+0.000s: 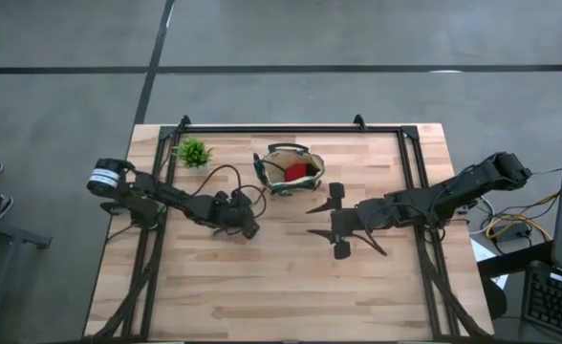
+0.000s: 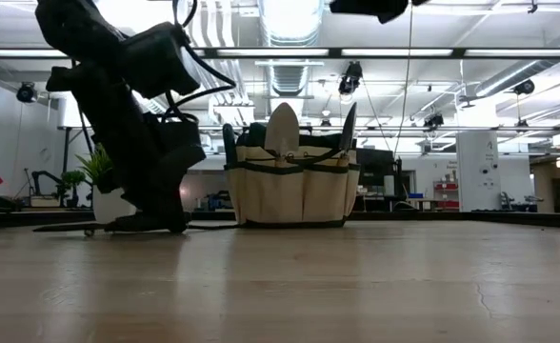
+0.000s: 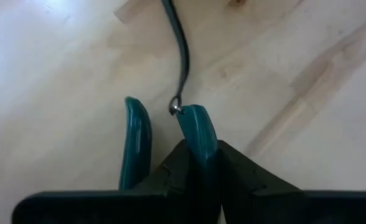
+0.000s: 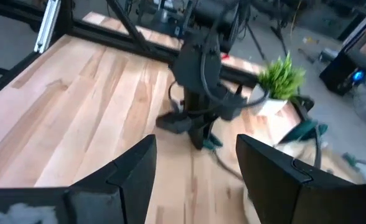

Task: Pick & Place Garden tools in Gardening bag
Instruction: Put the green scissors into the bag

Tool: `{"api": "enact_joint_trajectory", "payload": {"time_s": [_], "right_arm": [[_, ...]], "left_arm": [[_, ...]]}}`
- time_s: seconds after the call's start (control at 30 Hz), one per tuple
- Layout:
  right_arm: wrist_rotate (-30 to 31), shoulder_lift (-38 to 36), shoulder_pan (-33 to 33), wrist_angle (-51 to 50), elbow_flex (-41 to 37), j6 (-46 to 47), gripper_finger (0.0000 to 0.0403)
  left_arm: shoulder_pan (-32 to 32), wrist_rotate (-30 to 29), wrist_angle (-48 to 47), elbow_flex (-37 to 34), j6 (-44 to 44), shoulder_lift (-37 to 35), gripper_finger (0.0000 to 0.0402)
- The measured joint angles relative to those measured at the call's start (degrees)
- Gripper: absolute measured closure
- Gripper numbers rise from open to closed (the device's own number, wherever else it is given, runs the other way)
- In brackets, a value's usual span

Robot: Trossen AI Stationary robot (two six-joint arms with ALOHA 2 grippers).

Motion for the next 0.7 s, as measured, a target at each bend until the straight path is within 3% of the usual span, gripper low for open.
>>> {"api": "enact_joint_trajectory", "payload": {"time_s": [0.3, 0.4, 0.57, 0.7], "right_arm": [[-3.2, 0.0, 0.0, -1.8, -2.9, 6.5, 0.0188], [-5.9, 0.0, 0.2, -0.9, -4.6, 10.1, 0.0188], [-16.6, 1.2, 0.4, 10.4, -9.4, 16.4, 0.0188], [-22.8, 4.0, 0.4, 26.0, -14.2, 21.2, 0.0188]], "left_arm": [[-4.7, 8.1, -0.4, 0.8, -0.7, -3.1, 0.0349], [-7.2, 8.3, -0.2, 1.8, -1.0, -5.0, 0.0349], [-9.8, 6.9, -0.4, 4.3, -1.0, -8.6, 0.0349], [-10.6, 6.3, -0.1, 7.2, 0.8, -12.0, 0.0349]]}}
